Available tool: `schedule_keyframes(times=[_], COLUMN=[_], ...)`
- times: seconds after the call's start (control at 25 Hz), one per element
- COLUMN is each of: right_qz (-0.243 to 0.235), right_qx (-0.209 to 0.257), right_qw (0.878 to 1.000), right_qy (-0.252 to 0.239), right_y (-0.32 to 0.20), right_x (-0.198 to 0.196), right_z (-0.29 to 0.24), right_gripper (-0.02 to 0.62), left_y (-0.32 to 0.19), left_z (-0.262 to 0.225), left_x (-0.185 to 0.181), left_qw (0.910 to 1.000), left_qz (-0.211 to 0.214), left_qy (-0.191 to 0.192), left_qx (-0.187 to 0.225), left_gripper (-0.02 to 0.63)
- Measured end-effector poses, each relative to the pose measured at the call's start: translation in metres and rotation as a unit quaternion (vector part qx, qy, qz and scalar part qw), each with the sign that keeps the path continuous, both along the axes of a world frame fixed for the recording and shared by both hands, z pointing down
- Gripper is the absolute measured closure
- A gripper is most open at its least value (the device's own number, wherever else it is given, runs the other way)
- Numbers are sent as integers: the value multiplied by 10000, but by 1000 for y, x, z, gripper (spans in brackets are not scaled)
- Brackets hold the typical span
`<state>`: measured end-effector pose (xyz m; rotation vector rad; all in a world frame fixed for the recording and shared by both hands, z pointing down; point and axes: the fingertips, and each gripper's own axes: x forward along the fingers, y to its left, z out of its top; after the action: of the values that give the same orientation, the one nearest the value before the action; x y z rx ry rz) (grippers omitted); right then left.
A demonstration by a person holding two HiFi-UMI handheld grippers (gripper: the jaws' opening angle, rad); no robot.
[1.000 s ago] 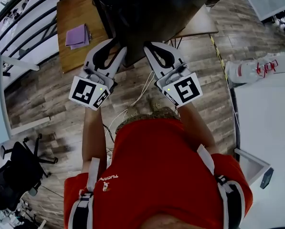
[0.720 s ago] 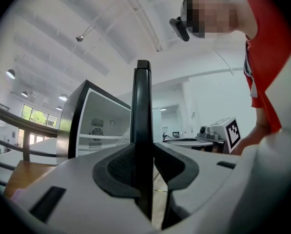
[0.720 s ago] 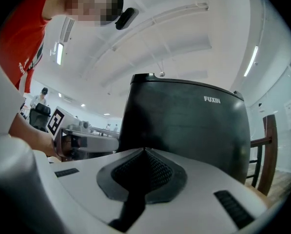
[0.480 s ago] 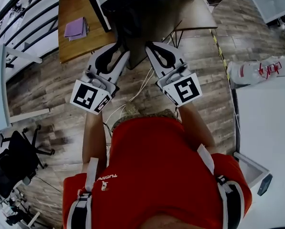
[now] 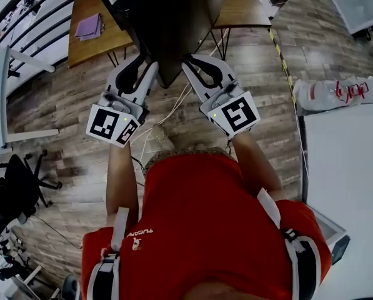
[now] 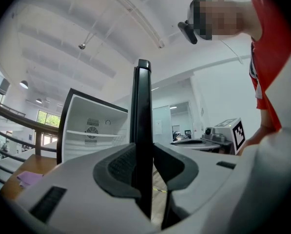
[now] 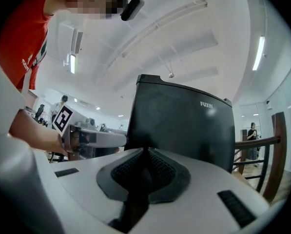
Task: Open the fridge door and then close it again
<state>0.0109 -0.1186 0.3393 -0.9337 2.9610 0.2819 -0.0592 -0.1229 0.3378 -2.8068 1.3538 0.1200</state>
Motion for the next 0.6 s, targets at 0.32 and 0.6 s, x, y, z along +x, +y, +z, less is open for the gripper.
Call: schedule_keyframes(times=[0.32,0.6], right_qz=[-162,81], right_qx=[-178,-318], right_qw=[9997,9994], right_qy=[-57,55], right_y=[37,54], right_x=[35,71], right_z=[12,26], right_gripper=[504,428], left_y=[26,43], left_z=[-1,1], left_x=[48,102], left_qw=[9997,9998], left_qz=[-206,-151], left_qy=[-102,-132], left_qx=[-40,-71], left_gripper=[492,499])
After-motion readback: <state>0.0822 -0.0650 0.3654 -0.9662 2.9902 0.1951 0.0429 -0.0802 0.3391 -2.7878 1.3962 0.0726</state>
